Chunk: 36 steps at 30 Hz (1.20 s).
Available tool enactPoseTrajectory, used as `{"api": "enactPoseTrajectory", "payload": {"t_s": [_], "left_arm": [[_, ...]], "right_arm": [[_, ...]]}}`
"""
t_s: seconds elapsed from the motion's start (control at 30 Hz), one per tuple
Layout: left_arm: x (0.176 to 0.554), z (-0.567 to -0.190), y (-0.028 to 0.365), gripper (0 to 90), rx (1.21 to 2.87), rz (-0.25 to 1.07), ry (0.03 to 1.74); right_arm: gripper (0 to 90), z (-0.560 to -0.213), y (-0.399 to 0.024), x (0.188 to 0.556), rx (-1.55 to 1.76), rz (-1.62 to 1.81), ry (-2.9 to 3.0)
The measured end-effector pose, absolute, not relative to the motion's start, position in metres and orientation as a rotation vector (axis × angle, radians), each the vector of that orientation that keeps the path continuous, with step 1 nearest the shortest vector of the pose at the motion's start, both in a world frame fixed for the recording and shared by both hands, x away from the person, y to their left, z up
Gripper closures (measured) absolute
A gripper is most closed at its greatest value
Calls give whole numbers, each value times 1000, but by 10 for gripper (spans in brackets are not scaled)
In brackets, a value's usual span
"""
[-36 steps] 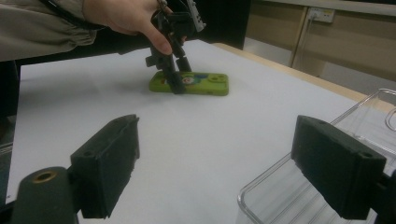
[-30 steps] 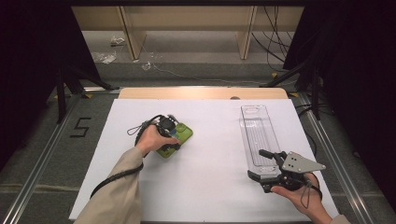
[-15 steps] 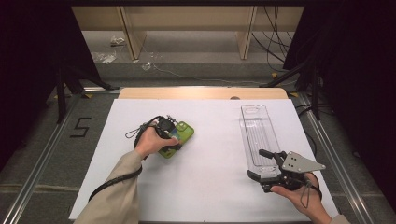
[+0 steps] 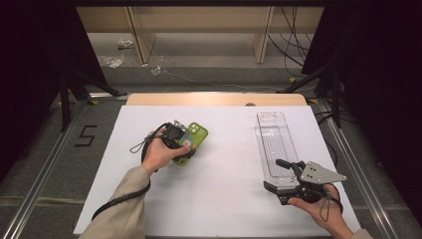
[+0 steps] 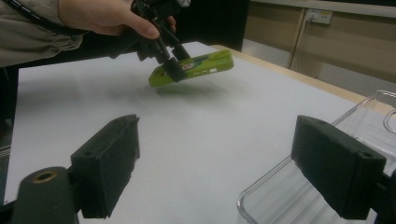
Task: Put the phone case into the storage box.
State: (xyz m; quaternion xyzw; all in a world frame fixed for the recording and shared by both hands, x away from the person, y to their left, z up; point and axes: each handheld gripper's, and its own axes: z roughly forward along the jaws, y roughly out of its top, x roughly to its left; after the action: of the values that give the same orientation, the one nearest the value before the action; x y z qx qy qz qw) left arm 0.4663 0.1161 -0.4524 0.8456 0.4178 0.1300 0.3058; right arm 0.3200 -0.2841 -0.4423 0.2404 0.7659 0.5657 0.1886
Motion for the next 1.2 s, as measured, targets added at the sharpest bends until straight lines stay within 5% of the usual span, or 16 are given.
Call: {"api": "enactPoseTrajectory", "payload": {"t_s": [1.2], "left_arm": [[414, -435, 112, 165, 1999, 425, 1003]], "right_arm": [[175, -430, -278, 329, 709, 1621, 2090]]}}
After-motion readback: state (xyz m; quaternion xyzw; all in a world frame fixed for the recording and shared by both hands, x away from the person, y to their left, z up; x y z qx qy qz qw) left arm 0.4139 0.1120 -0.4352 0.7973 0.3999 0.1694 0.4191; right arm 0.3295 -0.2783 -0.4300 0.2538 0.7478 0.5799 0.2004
